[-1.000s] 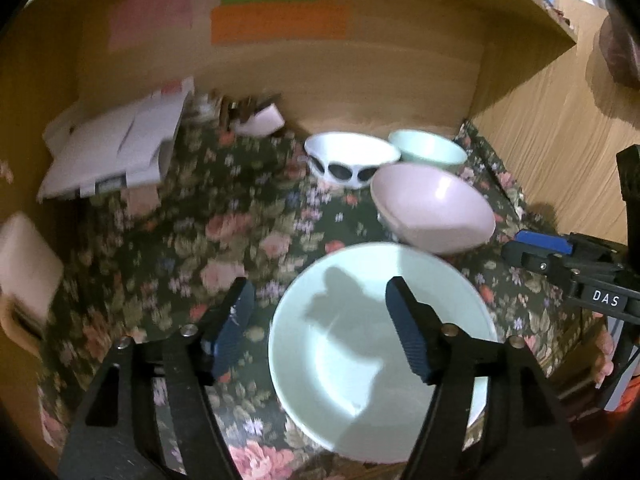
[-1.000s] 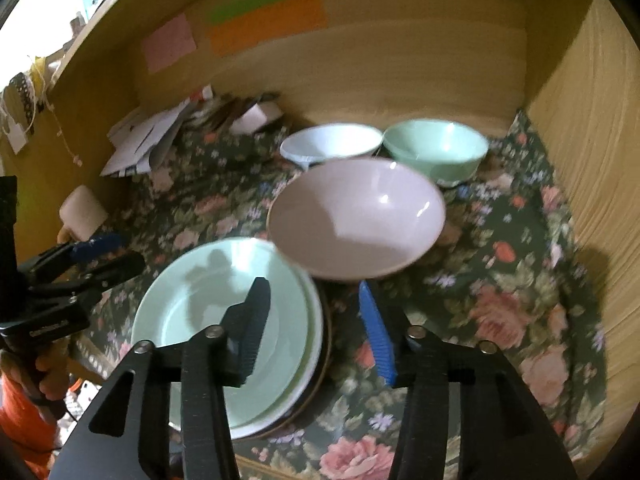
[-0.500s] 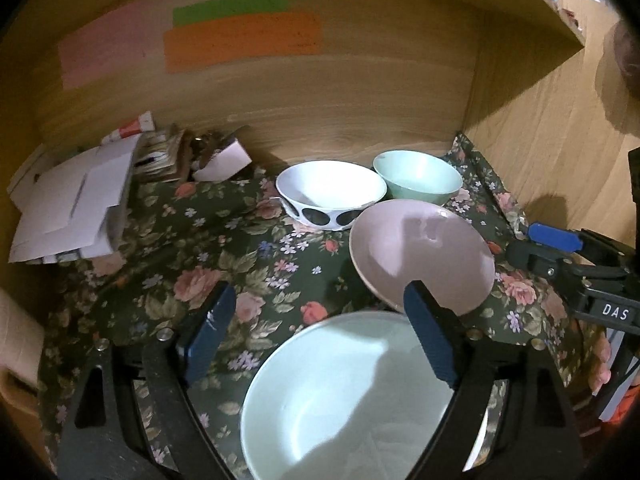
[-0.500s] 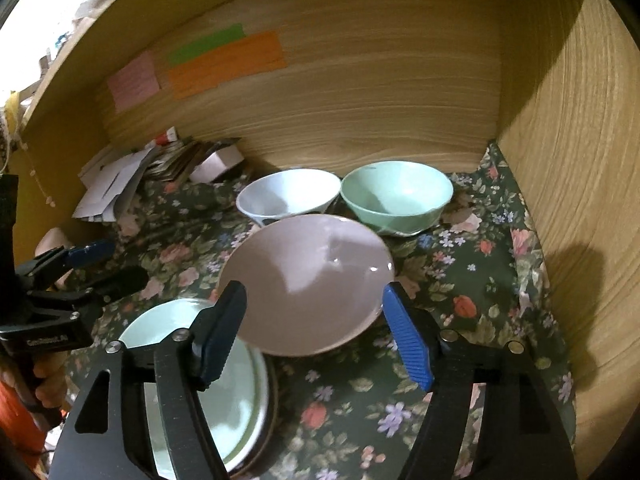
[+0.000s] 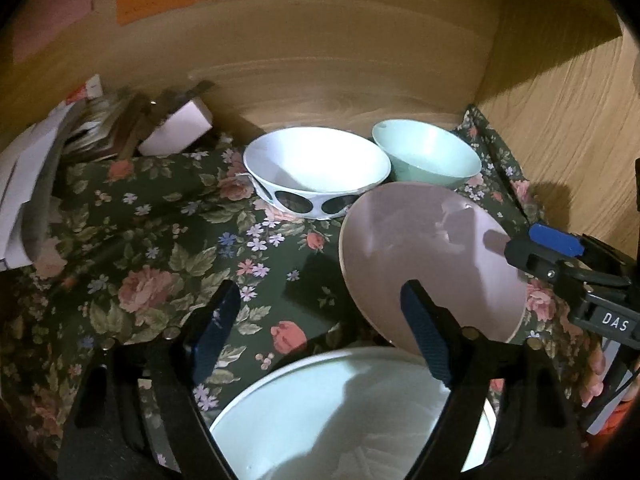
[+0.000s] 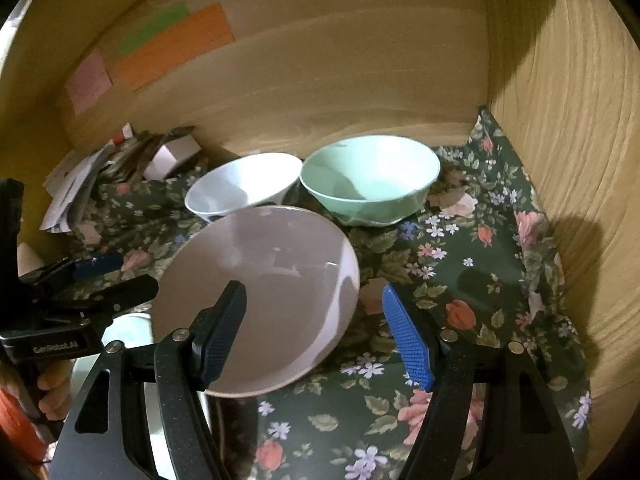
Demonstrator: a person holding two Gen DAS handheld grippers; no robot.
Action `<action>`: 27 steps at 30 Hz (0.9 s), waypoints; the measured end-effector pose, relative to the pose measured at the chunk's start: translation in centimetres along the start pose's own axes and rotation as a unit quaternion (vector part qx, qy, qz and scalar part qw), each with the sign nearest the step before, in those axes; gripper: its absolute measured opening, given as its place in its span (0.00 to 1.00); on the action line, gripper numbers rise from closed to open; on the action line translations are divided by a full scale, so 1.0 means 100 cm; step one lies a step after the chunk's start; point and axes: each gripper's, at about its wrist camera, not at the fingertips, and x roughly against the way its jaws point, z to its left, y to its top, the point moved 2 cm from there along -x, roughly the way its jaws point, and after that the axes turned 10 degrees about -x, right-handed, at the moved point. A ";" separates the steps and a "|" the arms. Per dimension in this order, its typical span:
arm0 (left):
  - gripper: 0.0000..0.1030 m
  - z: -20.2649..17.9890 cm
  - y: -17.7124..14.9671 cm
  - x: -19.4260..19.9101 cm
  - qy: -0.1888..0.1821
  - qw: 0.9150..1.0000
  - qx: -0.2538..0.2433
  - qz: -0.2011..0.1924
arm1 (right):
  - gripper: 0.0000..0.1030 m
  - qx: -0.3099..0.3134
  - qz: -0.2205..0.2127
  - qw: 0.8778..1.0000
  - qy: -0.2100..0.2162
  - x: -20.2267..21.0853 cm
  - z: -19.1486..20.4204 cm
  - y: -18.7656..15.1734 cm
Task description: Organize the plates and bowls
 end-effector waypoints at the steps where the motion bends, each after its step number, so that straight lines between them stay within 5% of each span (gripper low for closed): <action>1: 0.76 -0.001 0.000 -0.004 -0.002 1.000 -0.001 0.003 | 0.66 -0.002 0.003 1.000 0.000 -0.004 -0.001 0.000; 9: 0.57 -0.007 0.003 -0.027 -0.021 0.999 -0.007 0.024 | 0.57 -0.015 0.027 0.999 0.013 -0.024 -0.006 -0.002; 20: 0.34 -0.015 0.005 -0.048 -0.055 0.997 -0.011 0.051 | 0.25 -0.022 0.051 0.998 0.016 -0.038 -0.009 -0.007; 27: 0.23 -0.023 0.007 -0.050 -0.061 0.997 -0.021 0.051 | 0.21 -0.031 0.050 0.998 0.016 -0.037 -0.013 -0.007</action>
